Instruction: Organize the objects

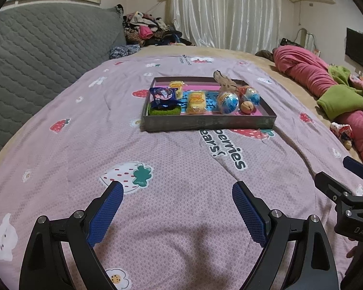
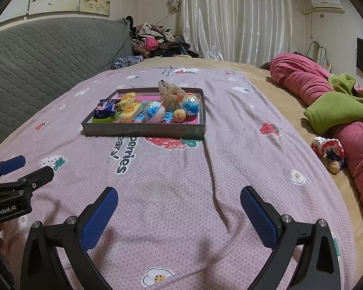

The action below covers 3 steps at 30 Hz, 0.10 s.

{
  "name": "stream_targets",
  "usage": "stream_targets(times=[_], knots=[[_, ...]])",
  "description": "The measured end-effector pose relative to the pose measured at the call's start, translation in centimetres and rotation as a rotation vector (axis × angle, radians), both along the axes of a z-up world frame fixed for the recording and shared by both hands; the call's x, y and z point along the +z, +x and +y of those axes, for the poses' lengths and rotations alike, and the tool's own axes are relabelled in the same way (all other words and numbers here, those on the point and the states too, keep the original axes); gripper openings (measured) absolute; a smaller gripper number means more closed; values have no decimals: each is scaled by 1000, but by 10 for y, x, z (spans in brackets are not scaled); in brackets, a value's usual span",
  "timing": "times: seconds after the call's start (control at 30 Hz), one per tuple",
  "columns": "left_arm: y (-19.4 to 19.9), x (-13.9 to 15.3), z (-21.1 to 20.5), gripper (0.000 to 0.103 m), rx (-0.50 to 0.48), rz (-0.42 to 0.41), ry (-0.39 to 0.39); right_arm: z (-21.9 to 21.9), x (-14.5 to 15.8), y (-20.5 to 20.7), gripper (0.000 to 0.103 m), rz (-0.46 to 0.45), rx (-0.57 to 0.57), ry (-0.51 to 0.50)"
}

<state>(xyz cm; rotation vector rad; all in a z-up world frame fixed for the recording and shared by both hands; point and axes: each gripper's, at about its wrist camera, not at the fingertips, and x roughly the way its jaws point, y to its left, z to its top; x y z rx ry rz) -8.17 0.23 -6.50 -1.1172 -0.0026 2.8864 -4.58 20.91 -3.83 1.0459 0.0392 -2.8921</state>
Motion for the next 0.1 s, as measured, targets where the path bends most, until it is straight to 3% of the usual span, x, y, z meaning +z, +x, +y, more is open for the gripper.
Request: stream_targets(times=[0.1], knots=[[0,0,-1,92,-2,-2,0,1,0,0,102,0,-1,-1]])
